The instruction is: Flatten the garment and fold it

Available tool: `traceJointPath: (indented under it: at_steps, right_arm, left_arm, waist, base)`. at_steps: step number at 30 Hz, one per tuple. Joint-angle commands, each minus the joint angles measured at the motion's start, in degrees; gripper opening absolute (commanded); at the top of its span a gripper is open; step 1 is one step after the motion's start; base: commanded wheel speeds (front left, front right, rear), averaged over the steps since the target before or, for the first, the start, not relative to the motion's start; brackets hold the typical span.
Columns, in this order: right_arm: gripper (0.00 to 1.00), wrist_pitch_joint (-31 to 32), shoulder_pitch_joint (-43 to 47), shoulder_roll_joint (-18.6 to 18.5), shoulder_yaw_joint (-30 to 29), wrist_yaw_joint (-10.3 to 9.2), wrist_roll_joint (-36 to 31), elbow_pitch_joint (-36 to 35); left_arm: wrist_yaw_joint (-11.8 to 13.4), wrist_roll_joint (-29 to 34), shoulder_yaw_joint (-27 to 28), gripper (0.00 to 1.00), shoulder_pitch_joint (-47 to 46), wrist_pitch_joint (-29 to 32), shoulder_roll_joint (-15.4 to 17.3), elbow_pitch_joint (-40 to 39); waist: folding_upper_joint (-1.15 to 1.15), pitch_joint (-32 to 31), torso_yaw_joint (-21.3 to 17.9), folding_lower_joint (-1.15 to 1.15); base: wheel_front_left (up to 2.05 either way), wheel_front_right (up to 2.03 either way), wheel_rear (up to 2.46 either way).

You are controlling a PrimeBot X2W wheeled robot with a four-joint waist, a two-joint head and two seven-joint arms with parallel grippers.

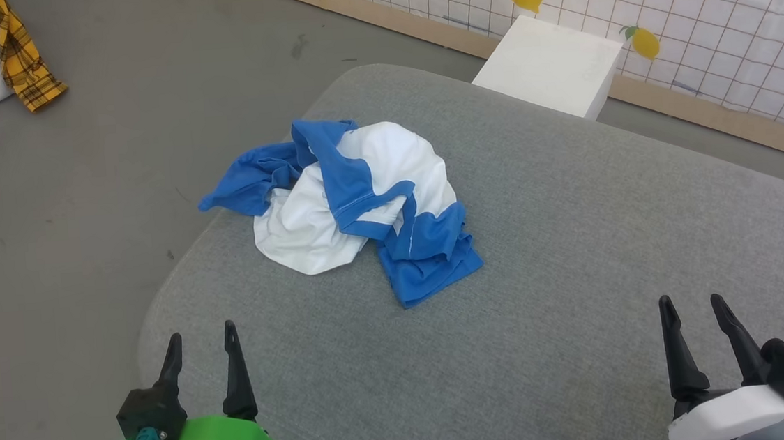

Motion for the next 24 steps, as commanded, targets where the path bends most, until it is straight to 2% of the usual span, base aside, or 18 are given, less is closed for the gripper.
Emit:
traceJointPath:
  at_steps: [1, 13, 19, 24]
  right_arm:
    - [1.0, -0.4, 0.9, 0.0, -0.2, -0.09, 0.3, 0.1]
    - [1.0, -0.1, 0.7, 0.0, 0.0, -0.09, 0.2, -0.1]
    - [1.0, 0.9, -0.5, 0.0, 0.5, -0.09, -0.7, -1.3]
    - [1.0, 2.3, -2.3, 0.0, 0.7, -0.09, -2.3, -3.3]
  left_arm:
    - [0.4, -0.2, -0.2, 1.0, 0.2, -0.4, 0.3, 0.0]
    - [0.4, -1.2, -0.5, 1.0, -0.3, -0.2, 0.4, -0.2]
    - [-2.8, -3.1, -0.9, 1.0, -7.8, 2.1, 1.9, -0.1]
    - [-6.3, -6.9, 0.6, 1.0, -18.6, 6.5, 4.2, 2.9]
  waist:
    - [0.35, 0.0, 0.0, 0.0]
    - [0.35, 0.3, -0.3, 0.0]
    - [0.35, 2.3, -1.7, 0.0]
    - [0.35, 5.3, -5.0, 0.0]
  base:
    - [0.0, 0.0, 0.0]
    - [0.0, 0.0, 0.0]
    - [0.0, 0.0, 0.0]
    - [0.0, 0.0, 0.0]
